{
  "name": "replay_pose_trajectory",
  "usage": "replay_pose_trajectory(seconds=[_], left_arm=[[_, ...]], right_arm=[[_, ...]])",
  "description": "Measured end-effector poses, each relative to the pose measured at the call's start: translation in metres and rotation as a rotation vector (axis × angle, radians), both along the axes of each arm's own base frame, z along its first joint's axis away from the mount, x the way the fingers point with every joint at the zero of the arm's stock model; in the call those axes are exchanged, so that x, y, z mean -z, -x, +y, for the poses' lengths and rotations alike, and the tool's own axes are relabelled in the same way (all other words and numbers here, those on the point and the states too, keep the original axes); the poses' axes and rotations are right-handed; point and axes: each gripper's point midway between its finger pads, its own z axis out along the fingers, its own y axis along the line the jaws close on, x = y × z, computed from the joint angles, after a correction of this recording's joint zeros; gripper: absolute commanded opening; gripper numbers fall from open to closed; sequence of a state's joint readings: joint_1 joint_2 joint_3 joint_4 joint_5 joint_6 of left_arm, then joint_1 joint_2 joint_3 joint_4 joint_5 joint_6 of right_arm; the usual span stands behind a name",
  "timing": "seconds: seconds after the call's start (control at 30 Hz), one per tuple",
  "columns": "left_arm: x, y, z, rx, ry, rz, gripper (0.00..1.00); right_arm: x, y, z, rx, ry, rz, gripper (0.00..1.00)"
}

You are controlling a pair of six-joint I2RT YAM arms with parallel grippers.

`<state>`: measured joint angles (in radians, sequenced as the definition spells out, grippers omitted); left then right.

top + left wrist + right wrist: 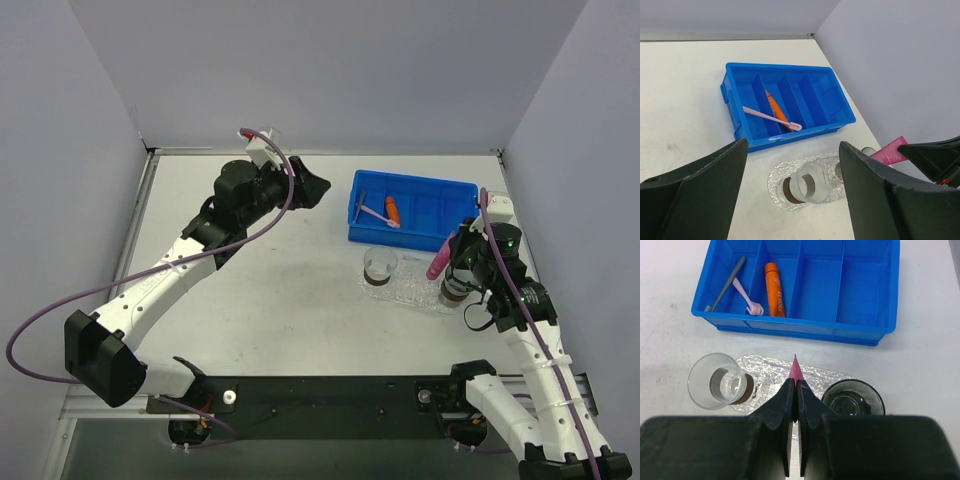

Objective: Prepare toiletry sets of a toothbrush and toothpaste on the tray

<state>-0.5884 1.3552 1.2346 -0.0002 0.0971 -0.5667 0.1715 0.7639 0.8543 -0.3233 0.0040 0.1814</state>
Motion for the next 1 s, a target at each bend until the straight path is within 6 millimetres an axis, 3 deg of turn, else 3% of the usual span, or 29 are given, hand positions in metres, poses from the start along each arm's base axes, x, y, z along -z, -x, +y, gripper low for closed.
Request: replay_pose_trajectory(seconds=[0.23,1.0], left_arm=[[0.0,0.0,0.0,0.0,0.004,-0.003,0.84],[0.003,0.0,-0.001,0.001,0.004,-0.001,0.84]], right_arm=[[-0.002,-0.007,0.001,-0.006,0.005,-0.028,0.0],[0.018,-0.014,0.001,-0.027,0.048,-0.014,0.0]])
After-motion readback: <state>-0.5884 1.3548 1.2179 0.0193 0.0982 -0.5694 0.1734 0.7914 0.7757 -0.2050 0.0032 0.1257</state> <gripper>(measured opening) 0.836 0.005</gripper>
